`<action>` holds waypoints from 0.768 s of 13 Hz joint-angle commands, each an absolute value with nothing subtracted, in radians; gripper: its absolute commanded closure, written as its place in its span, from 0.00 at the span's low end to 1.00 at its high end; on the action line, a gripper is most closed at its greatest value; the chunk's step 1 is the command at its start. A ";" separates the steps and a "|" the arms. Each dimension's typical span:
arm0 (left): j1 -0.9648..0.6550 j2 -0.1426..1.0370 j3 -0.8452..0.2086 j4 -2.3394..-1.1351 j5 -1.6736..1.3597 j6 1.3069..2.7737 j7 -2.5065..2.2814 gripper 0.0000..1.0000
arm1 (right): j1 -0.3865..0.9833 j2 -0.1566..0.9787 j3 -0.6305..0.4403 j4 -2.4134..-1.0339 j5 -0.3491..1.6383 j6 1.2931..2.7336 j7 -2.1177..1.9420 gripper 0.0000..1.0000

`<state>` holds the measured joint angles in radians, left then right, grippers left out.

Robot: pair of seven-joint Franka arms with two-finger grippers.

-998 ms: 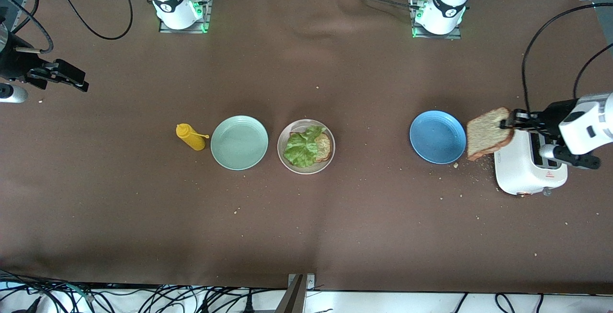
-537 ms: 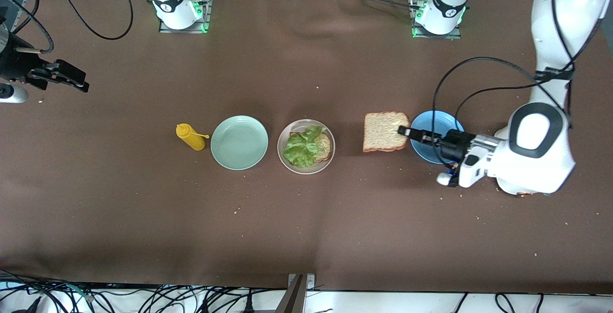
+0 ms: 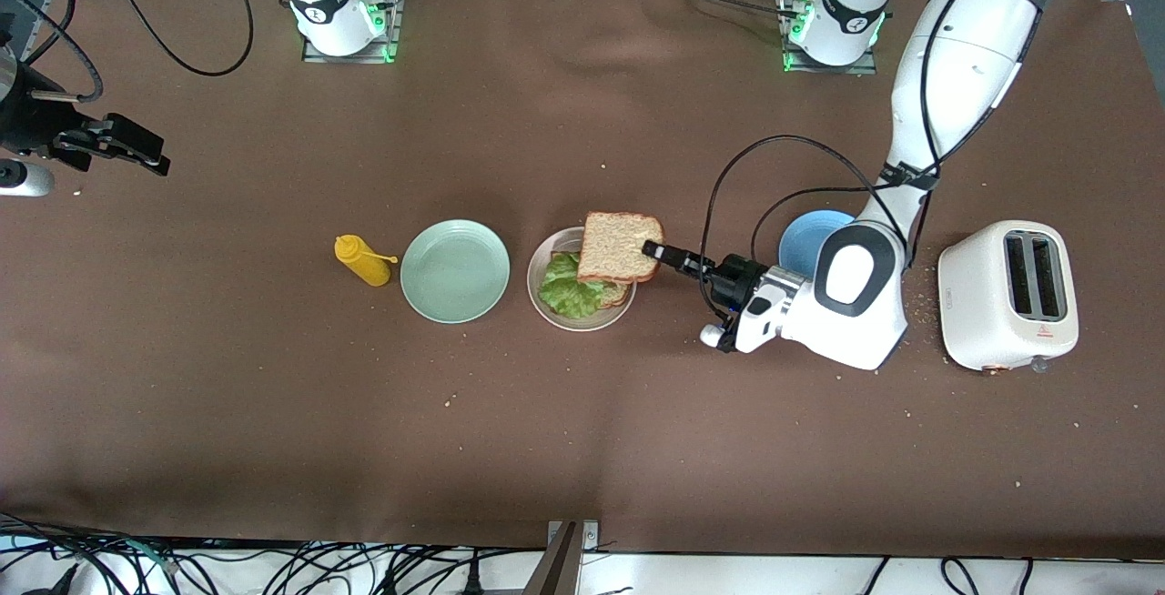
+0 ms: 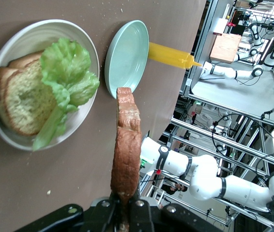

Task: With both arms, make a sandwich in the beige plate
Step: 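Lower the bread slice onto the lettuce on the beige plate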

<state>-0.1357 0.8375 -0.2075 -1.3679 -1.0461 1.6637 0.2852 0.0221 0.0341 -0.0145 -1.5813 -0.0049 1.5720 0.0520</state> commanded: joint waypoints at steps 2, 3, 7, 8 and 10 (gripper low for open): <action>-0.221 0.902 -0.199 -1.338 -1.137 1.811 0.398 1.00 | 0.018 0.040 -0.014 -1.565 0.014 1.569 0.037 0.00; -0.238 0.910 -0.198 -1.339 -1.152 1.854 0.431 1.00 | 0.018 0.040 -0.014 -1.566 0.014 1.569 0.038 0.00; -0.256 0.916 -0.198 -1.344 -1.166 1.868 0.440 1.00 | 0.018 0.040 -0.014 -1.566 0.014 1.569 0.038 0.00; -0.255 0.919 -0.195 -1.357 -1.160 1.868 0.442 1.00 | 0.018 0.040 -0.014 -1.566 0.014 1.568 0.038 0.00; -0.253 0.923 -0.186 -1.377 -1.157 1.868 0.440 0.52 | 0.018 0.040 -0.014 -1.566 0.015 1.568 0.038 0.00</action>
<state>-0.2510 0.9136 -0.1970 -1.3701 -1.1367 1.8713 0.4156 0.0221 0.0341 -0.0145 -1.5813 -0.0040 1.5720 0.0520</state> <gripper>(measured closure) 0.903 0.000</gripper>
